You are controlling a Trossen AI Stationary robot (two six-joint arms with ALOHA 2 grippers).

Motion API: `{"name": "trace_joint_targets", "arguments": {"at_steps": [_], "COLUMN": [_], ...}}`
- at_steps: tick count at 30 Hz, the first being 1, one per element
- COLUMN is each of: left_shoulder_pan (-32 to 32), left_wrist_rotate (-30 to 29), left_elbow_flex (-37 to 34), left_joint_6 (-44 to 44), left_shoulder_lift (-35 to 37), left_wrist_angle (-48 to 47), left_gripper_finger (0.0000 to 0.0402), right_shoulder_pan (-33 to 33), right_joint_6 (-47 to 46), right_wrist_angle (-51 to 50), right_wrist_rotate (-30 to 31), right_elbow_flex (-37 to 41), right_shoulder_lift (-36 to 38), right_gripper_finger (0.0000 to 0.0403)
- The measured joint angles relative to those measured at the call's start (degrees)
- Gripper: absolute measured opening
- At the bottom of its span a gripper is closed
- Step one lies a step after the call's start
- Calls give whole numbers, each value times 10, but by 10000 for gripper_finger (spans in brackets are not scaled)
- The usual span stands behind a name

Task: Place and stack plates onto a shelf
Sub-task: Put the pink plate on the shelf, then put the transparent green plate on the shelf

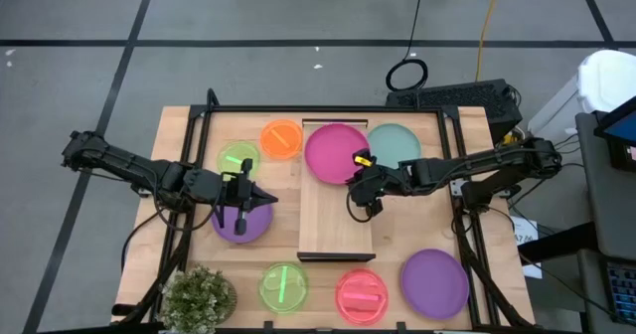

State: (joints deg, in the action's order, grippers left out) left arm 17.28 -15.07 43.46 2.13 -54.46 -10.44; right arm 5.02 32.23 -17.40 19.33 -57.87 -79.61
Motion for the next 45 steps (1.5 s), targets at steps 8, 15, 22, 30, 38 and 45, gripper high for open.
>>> {"name": "trace_joint_targets", "arguments": {"at_steps": [8,15,22,30,38,45], "left_shoulder_pan": [0,0,0,0,0,0], "left_wrist_rotate": [0,0,0,0,-6,-82], "left_elbow_flex": [0,0,0,0,0,0], "left_joint_6": [0,-1,-1,-1,-1,-20], "left_shoulder_lift": [0,0,0,0,0,0], "left_wrist_angle": [0,0,0,-1,-6,-21], "left_gripper_finger": [1,1,1,1,1,1], "right_shoulder_pan": [0,0,5,19,65,125], "right_joint_6": [0,0,-5,-23,-65,-154], "right_wrist_angle": [3,15,30,34,59,61], "right_wrist_rotate": [-2,-16,-17,-16,-16,-14], "right_elbow_flex": [0,0,0,0,1,18], "right_shoulder_lift": [0,0,0,8,70,125], "right_gripper_finger": [18,22,77,142,173,177]}}
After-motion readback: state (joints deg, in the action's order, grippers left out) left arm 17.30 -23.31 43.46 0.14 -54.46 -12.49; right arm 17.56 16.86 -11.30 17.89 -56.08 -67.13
